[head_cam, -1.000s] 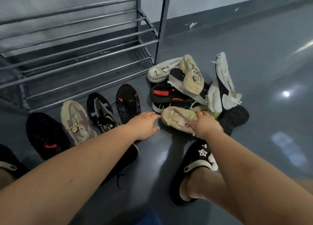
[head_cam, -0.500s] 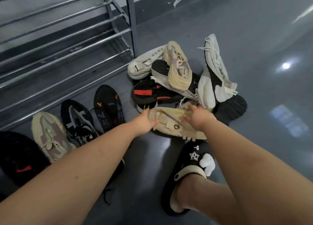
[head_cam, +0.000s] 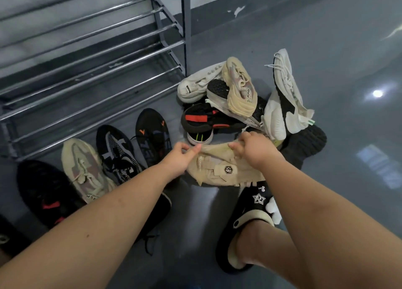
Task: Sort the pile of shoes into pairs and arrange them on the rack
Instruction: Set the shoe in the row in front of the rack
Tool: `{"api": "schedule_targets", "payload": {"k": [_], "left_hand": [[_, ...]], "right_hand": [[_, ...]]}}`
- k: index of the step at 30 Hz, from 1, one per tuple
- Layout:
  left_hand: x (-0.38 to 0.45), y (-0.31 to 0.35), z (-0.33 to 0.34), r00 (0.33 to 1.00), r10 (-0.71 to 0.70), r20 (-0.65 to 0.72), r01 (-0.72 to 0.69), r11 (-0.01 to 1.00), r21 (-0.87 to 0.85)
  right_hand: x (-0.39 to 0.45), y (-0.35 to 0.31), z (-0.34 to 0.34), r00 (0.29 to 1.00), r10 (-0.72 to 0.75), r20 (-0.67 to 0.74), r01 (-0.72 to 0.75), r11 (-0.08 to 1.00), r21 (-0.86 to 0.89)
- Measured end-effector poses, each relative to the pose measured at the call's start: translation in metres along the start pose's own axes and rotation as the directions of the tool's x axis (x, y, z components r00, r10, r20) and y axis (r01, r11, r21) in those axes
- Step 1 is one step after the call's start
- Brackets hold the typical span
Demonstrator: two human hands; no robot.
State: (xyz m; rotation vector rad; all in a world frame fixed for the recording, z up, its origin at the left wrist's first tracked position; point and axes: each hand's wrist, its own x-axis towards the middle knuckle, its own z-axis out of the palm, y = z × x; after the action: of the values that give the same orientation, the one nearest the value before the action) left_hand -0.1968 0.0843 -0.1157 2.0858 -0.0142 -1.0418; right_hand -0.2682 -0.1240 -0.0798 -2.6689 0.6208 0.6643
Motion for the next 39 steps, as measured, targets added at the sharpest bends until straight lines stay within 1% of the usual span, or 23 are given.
{"api": "schedule_targets", "payload": {"k": [3, 7, 11, 13, 15, 16, 18, 19, 21, 22, 23, 24, 25, 26, 27, 28, 29, 30, 31, 33, 34, 37, 39], "left_hand": [[-0.022, -0.014, -0.032, 0.999, 0.043, -0.021, -0.039, 0.986, 0.164], [-0.057, -0.037, -0.082, 0.995, 0.094, 0.02, -0.094, 0.925, 0.368], [-0.09, -0.058, -0.122, 0.981, 0.189, -0.039, -0.153, 0.884, 0.442], [-0.102, -0.067, -0.136, 0.969, 0.244, -0.031, -0.195, 0.841, 0.505], [-0.112, -0.074, -0.148, 0.959, 0.28, -0.035, -0.215, 0.807, 0.551], [-0.116, -0.078, -0.153, 0.954, 0.292, -0.062, -0.213, 0.811, 0.545], [-0.122, -0.088, -0.161, 0.944, 0.296, -0.144, -0.195, 0.857, 0.478], [-0.124, -0.092, -0.164, 0.943, 0.278, -0.185, -0.182, 0.892, 0.414], [-0.127, -0.098, -0.168, 0.941, 0.218, -0.257, -0.153, 0.956, 0.251], [-0.128, -0.1, -0.168, 0.94, 0.183, -0.286, -0.138, 0.976, 0.171], [-0.129, -0.101, -0.168, 0.939, 0.151, -0.308, -0.126, 0.987, 0.1], [-0.129, -0.101, -0.168, 0.937, 0.126, -0.325, -0.119, 0.992, 0.041], [-0.129, -0.101, -0.167, 0.934, 0.106, -0.342, -0.117, 0.993, -0.011], [-0.129, -0.1, -0.164, 0.93, 0.09, -0.357, -0.119, 0.991, -0.06], [-0.129, -0.098, -0.161, 0.929, 0.074, -0.363, -0.12, 0.987, -0.107], [-0.129, -0.096, -0.158, 0.932, 0.056, -0.357, -0.118, 0.981, -0.155], [-0.128, -0.094, -0.154, 0.94, 0.035, -0.339, -0.11, 0.973, -0.204], [-0.127, -0.092, -0.149, 0.949, 0.017, -0.314, -0.099, 0.964, -0.247], [-0.126, -0.09, -0.143, 0.959, 0.003, -0.284, -0.087, 0.955, -0.284], [-0.126, -0.087, -0.133, 0.973, -0.004, -0.231, -0.077, 0.936, -0.343], [-0.126, -0.086, -0.129, 0.979, -0.007, -0.202, -0.072, 0.921, -0.382], [-0.127, -0.087, -0.12, 0.996, -0.021, -0.088, -0.034, 0.817, -0.576], [-0.129, -0.087, -0.117, 0.998, -0.027, -0.057, -0.015, 0.773, -0.634]], "right_hand": [[-0.007, -0.039, -0.003, 0.988, -0.145, -0.057, 0.137, 0.983, -0.122], [-0.019, -0.095, 0.003, 0.94, -0.329, -0.09, 0.301, 0.924, -0.235], [-0.033, -0.153, 0.016, 0.87, -0.481, -0.106, 0.444, 0.859, -0.256], [-0.04, -0.181, 0.02, 0.826, -0.552, -0.112, 0.513, 0.82, -0.255], [-0.046, -0.203, 0.021, 0.794, -0.599, -0.107, 0.555, 0.785, -0.273], [-0.048, -0.212, 0.019, 0.788, -0.607, -0.107, 0.561, 0.778, -0.284], [-0.052, -0.226, 0.013, 0.79, -0.598, -0.137, 0.539, 0.783, -0.311], [-0.053, -0.231, 0.01, 0.8, -0.577, -0.165, 0.511, 0.799, -0.316], [-0.055, -0.238, 0.006, 0.84, -0.498, -0.216, 0.431, 0.853, -0.294], [-0.058, -0.24, 0.006, 0.874, -0.428, -0.232, 0.372, 0.895, -0.248], [-0.062, -0.24, 0.006, 0.915, -0.33, -0.232, 0.302, 0.942, -0.15], [-0.067, -0.24, 0.009, 0.958, -0.214, -0.191, 0.222, 0.975, 0.019], [-0.072, -0.239, 0.014, 0.989, -0.113, -0.099, 0.134, 0.961, 0.241], [-0.077, -0.237, 0.021, 0.998, -0.058, 0.022, 0.042, 0.887, 0.46], [-0.083, -0.236, 0.03, 0.989, -0.052, 0.135, -0.045, 0.777, 0.628], [-0.089, -0.235, 0.038, 0.975, -0.067, 0.213, -0.116, 0.665, 0.738], [-0.093, -0.235, 0.044, 0.965, -0.083, 0.249, -0.161, 0.56, 0.813], [-0.096, -0.234, 0.049, 0.967, -0.089, 0.24, -0.173, 0.465, 0.868], [-0.097, -0.233, 0.051, 0.976, -0.082, 0.201, -0.153, 0.397, 0.905], [-0.099, -0.228, 0.051, 0.99, -0.055, 0.132, -0.106, 0.336, 0.936], [-0.099, -0.224, 0.05, 0.991, -0.051, 0.125, -0.102, 0.324, 0.941], [-0.1, -0.213, 0.046, 0.988, -0.062, 0.139, -0.11, 0.34, 0.934], [-0.101, -0.207, 0.046, 0.987, -0.054, 0.149, -0.121, 0.358, 0.926]]}}
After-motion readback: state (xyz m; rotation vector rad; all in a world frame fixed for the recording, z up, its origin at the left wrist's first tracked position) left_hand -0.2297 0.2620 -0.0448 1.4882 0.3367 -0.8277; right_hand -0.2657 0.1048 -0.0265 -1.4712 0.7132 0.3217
